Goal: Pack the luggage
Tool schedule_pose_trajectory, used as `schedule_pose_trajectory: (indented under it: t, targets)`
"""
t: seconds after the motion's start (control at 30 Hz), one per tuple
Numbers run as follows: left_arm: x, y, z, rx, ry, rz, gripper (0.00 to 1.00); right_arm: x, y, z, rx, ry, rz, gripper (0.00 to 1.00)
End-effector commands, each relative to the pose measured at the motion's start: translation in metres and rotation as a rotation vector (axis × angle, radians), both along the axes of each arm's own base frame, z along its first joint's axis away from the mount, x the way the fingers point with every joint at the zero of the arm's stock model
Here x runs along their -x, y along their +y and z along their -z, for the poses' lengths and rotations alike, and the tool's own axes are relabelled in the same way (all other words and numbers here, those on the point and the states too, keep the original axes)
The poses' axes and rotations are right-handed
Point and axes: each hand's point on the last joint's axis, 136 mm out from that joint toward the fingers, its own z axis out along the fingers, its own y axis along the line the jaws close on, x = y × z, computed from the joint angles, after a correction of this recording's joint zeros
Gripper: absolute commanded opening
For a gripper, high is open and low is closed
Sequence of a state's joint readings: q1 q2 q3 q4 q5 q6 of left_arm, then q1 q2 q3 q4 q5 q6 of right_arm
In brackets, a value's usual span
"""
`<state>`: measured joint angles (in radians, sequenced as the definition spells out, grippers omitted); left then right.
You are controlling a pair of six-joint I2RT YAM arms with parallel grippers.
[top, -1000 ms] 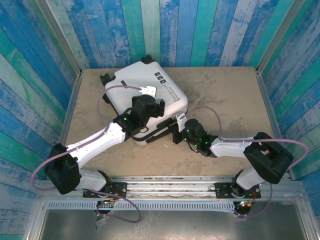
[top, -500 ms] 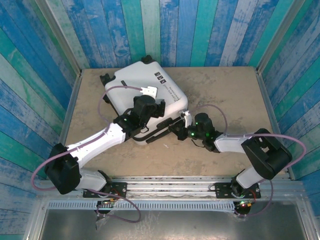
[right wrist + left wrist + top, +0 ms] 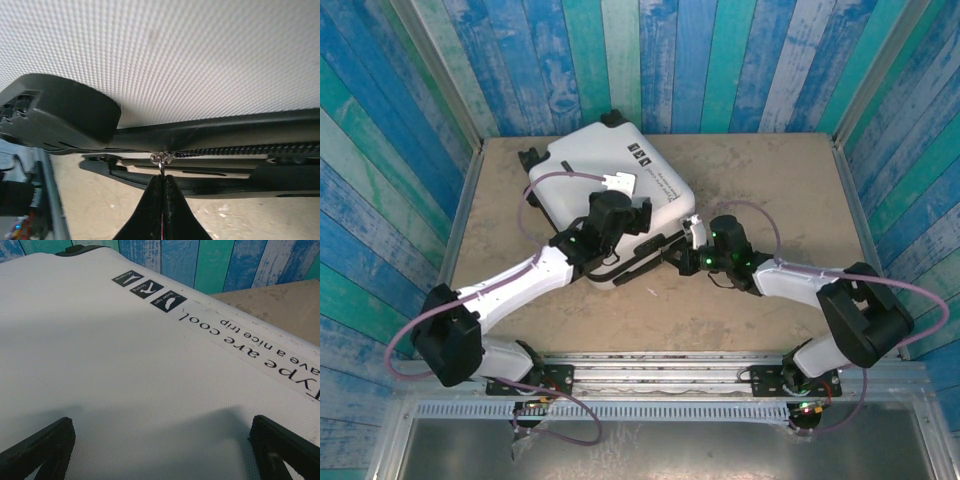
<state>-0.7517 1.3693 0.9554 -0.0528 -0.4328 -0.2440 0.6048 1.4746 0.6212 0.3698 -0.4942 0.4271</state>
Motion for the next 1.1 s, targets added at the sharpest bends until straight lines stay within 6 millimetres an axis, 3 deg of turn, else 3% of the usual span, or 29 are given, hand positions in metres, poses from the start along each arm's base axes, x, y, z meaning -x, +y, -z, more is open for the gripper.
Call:
schedule_pose_trajectory:
  t: [0.0, 0.23, 0.4, 0.73, 1.07]
  targets:
    - [0.030, 0.021, 0.104, -0.202, 0.313, -0.009, 0.93, -0.005, -0.012, -0.003, 0.147, -0.099, 0.017, 0.00]
    - [0.032, 0.026, 0.130, -0.230, 0.401, -0.050, 0.92, -0.006, -0.014, 0.010, 0.350, -0.210, 0.069, 0.00]
    - [0.034, 0.028, 0.143, -0.237, 0.441, -0.056, 0.92, -0.015, -0.036, 0.017, 0.428, -0.267, 0.187, 0.01]
    - [0.040, 0.028, 0.167, -0.256, 0.503, -0.048, 0.92, -0.028, -0.067, 0.004, 0.474, -0.321, 0.354, 0.00]
    - [0.044, 0.029, 0.174, -0.257, 0.515, -0.038, 0.92, -0.047, -0.093, 0.013, 0.507, -0.238, 0.434, 0.00]
